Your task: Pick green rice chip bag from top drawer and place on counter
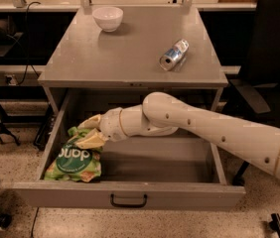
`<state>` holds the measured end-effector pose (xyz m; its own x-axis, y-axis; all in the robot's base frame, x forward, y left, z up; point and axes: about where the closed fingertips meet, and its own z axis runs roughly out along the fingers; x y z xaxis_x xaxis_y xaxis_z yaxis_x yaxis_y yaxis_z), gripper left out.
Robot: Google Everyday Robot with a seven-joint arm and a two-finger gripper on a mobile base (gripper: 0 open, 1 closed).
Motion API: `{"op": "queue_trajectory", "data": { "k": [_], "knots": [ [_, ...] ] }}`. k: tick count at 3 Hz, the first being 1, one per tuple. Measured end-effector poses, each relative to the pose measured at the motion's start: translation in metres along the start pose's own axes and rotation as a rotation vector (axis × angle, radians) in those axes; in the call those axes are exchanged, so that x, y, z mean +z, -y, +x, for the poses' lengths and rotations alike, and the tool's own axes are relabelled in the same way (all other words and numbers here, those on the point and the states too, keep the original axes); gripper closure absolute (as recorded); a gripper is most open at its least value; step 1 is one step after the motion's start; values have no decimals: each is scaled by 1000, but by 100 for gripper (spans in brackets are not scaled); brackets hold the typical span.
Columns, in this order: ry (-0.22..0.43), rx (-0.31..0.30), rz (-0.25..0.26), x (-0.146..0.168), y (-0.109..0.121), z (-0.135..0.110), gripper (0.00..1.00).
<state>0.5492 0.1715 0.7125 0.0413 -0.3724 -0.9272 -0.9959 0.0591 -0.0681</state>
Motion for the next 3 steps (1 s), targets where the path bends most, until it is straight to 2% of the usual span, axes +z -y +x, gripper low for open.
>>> {"op": "queue_trajectory", "data": {
  "k": [1, 2, 3],
  "knots": [
    [14, -74, 16, -23, -10, -50, 100],
    [-36, -186, 60, -51, 3, -130, 100],
    [-91, -246, 102, -64, 22, -185, 100]
  ]
}}
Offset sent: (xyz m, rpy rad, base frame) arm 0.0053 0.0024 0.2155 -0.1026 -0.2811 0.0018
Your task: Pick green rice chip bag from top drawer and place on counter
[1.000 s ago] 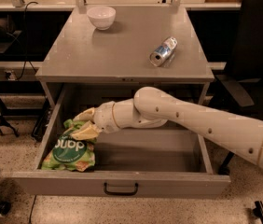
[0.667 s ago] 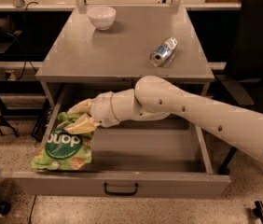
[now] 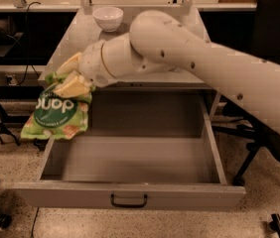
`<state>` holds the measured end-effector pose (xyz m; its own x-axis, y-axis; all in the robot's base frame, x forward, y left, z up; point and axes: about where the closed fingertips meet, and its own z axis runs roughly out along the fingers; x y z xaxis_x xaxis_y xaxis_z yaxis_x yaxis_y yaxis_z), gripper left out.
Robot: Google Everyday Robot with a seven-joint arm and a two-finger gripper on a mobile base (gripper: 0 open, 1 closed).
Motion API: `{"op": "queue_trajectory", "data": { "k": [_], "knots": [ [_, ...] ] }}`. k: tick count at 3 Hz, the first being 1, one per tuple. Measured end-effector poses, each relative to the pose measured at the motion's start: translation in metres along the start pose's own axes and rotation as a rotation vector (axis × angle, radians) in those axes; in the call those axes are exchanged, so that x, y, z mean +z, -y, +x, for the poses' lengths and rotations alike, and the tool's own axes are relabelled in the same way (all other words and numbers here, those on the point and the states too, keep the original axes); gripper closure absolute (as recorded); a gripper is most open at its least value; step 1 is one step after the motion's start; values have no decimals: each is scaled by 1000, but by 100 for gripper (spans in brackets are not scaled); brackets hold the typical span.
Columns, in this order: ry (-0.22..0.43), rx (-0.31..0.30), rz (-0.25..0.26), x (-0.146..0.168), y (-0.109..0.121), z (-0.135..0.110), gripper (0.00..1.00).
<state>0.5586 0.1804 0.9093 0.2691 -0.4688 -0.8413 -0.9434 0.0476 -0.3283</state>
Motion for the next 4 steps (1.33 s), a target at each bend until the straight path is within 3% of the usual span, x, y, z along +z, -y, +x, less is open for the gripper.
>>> {"op": "queue_trajectory", "data": {
  "k": [1, 2, 3, 4],
  "knots": [
    [0, -1, 2, 1, 3, -5, 100],
    [-15, -22, 103, -9, 34, -7, 100],
    [-3, -44, 215, -28, 79, -13, 100],
    [6, -57, 331, -47, 139, -11, 100]
  ]
}}
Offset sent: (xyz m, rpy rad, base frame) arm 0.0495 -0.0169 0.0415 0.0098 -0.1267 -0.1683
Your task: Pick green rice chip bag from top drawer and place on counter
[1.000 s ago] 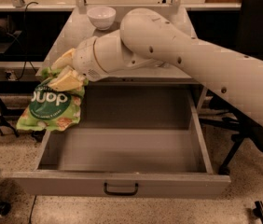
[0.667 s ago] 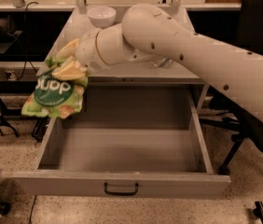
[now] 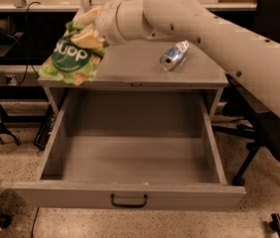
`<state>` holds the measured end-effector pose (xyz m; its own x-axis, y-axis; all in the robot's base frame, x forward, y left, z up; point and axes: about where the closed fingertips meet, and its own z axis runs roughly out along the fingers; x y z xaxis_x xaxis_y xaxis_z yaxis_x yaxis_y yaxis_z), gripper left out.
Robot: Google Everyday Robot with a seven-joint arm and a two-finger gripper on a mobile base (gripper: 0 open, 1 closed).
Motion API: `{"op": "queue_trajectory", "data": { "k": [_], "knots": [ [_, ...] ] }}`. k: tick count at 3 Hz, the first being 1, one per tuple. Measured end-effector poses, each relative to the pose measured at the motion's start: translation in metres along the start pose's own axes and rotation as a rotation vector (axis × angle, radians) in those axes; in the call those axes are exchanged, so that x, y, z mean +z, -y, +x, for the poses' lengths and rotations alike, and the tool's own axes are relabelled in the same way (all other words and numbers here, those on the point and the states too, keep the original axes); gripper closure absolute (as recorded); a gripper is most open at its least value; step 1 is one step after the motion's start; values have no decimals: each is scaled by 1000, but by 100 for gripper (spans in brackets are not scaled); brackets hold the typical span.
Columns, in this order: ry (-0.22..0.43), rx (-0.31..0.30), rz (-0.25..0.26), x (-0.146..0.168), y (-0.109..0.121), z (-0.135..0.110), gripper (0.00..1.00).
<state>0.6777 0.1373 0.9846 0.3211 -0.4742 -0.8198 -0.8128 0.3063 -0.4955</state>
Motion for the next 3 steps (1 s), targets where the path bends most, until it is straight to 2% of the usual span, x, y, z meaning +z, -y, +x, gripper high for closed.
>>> {"op": "queue_trajectory", "data": {
  "k": [1, 2, 3],
  "knots": [
    [34, -30, 148, 15, 85, 11, 97],
    [51, -33, 163, 3, 92, -4, 74],
    [50, -33, 160, 5, 90, -3, 51]
  ]
}}
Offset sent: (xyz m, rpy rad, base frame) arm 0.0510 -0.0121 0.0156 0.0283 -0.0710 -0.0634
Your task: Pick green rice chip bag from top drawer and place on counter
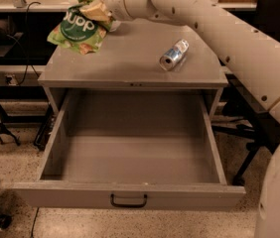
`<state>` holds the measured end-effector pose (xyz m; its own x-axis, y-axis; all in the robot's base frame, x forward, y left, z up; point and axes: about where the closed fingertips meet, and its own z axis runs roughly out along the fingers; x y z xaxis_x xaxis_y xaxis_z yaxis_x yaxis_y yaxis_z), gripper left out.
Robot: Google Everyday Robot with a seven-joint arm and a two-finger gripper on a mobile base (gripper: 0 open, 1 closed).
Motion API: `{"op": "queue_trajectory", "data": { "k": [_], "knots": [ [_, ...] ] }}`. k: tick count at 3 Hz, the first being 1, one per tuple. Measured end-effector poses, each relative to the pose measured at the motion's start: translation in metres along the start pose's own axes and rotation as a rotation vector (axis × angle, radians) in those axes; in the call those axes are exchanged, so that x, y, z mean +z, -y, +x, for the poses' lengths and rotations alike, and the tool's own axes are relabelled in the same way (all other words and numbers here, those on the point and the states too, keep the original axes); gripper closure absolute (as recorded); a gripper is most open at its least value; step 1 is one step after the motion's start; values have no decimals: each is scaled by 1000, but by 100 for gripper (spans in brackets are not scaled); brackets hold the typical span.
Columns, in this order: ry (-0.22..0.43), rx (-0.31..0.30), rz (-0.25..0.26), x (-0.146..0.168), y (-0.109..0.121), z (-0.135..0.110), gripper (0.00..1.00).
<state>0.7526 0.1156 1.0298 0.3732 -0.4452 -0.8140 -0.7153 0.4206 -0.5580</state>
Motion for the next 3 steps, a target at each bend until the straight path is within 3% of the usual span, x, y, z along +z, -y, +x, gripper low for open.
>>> {"op": "queue_trajectory", "data": {
  "k": [1, 2, 3],
  "knots": [
    [2, 0, -4, 2, -2, -1, 19],
    [4, 0, -8, 4, -4, -2, 0],
    [4, 0, -8, 4, -4, -2, 0]
  ]
}}
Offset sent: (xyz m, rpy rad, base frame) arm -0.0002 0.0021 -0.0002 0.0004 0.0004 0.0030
